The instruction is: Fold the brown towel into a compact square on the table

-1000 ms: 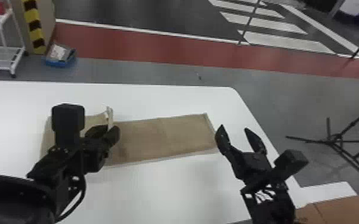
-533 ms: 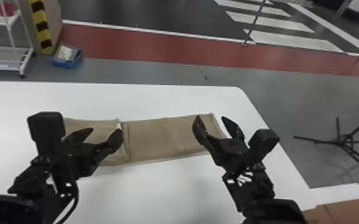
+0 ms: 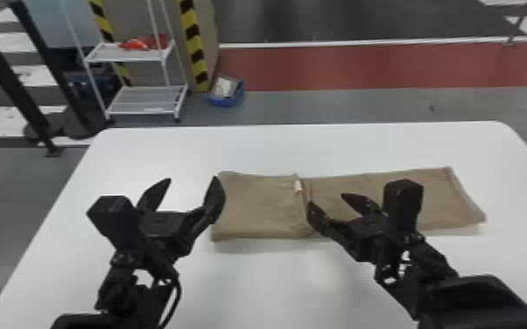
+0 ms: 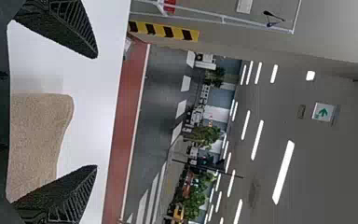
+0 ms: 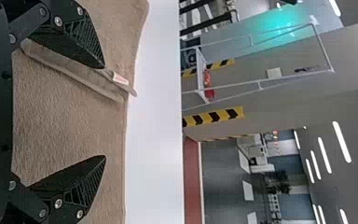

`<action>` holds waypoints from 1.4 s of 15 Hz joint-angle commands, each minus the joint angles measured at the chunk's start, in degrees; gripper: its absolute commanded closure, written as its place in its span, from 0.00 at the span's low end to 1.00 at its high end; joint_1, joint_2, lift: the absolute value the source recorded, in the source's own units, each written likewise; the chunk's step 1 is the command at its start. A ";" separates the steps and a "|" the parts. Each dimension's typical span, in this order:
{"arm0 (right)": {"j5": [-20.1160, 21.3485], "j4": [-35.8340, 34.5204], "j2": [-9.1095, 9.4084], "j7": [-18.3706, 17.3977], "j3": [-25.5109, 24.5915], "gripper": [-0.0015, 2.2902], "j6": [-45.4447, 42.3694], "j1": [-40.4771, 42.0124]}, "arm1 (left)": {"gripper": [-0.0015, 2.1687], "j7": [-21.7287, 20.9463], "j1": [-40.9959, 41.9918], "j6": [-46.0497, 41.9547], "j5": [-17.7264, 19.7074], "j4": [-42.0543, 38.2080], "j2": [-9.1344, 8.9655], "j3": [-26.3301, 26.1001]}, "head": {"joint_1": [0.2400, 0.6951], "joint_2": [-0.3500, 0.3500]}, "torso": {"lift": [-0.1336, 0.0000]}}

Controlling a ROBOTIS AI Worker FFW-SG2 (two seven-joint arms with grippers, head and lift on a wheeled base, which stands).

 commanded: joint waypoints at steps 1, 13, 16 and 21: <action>1.92 3.06 0.98 -0.79 2.83 0.13 -0.43 -2.19 | 0.01 -0.62 0.57 -0.24 -0.34 0.91 0.37 0.26 | 1.00 0.71 | 0.08; 3.76 5.17 0.98 -5.45 4.15 0.18 1.15 -4.48 | 0.01 -3.08 -1.54 -0.24 -0.16 4.61 1.08 -0.27 | 1.00 0.74 | 0.08; 3.41 5.17 0.98 -5.53 4.33 0.21 0.80 -4.48 | 0.01 -4.40 -2.51 -0.24 0.02 6.28 1.17 -0.53 | 1.00 0.74 | 0.08; 4.03 5.26 0.98 -5.97 5.38 0.26 2.20 -5.71 | 0.01 -5.80 -3.30 -0.24 0.28 7.95 1.17 -0.53 | 1.00 0.74 | 0.08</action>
